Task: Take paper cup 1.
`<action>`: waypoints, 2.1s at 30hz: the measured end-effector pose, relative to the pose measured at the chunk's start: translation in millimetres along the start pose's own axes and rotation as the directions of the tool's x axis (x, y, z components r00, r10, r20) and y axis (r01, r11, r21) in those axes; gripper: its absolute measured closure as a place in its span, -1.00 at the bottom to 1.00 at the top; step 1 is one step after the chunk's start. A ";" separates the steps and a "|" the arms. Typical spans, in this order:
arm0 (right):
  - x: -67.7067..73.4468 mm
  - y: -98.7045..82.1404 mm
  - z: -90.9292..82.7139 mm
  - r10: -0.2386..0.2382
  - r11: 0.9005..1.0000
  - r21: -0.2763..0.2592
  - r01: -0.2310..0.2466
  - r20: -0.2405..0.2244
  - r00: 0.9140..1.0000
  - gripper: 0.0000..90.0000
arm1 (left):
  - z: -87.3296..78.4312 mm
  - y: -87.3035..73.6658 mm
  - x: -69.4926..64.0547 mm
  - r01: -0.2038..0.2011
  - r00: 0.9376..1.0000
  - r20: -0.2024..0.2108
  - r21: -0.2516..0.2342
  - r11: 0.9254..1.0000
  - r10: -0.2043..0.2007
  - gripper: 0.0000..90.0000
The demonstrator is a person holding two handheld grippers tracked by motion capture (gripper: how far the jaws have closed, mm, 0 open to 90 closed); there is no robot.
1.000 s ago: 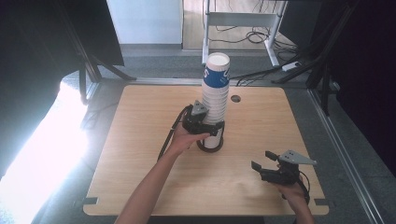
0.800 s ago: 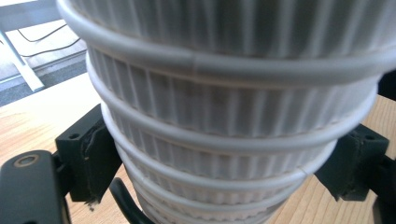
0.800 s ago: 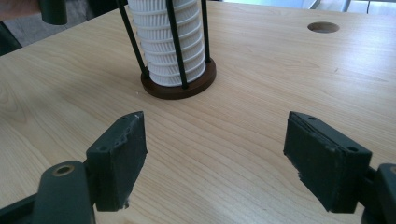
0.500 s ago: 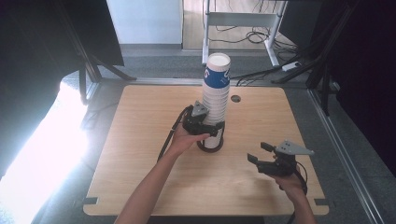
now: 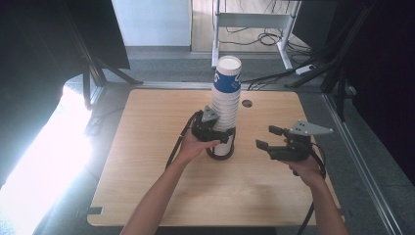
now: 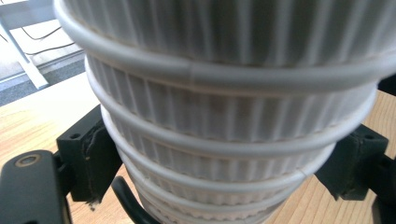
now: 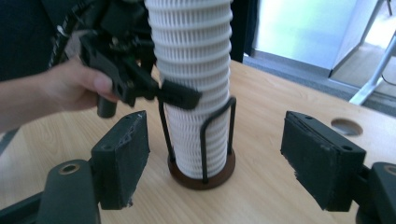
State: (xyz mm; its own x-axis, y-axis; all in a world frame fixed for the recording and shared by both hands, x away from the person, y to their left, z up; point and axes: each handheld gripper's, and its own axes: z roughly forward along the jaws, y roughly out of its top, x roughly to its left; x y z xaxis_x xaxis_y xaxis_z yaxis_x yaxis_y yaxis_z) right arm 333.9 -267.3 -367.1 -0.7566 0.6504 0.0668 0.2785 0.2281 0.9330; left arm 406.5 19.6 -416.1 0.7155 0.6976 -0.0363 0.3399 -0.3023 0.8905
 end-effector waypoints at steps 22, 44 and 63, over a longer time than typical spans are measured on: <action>-4.0 84.7 11.8 -0.034 0.998 -0.060 0.028 -0.093 0.995 -0.47 | -0.6 0.7 -1.5 -0.002 1.000 -0.005 0.007 1.000 0.002 -0.70; -9.4 117.7 28.7 -0.030 0.996 -0.084 0.021 -0.114 0.993 -0.49 | -0.8 0.8 -1.4 -0.004 1.000 -0.004 0.011 1.000 0.004 -0.70; -8.0 142.1 43.9 -0.039 0.995 -0.099 0.026 -0.132 0.991 -0.50 | -0.7 1.0 -1.6 -0.005 1.000 -0.006 0.013 1.000 0.005 -0.70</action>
State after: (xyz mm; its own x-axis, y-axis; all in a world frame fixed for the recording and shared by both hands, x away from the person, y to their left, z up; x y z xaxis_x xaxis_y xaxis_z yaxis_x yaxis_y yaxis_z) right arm 405.5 -208.3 -250.6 -0.8382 0.5400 0.0767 0.1991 0.1721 0.9647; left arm 405.2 18.7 -414.8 0.7136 0.6999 -0.0290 0.3440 -0.3140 0.8849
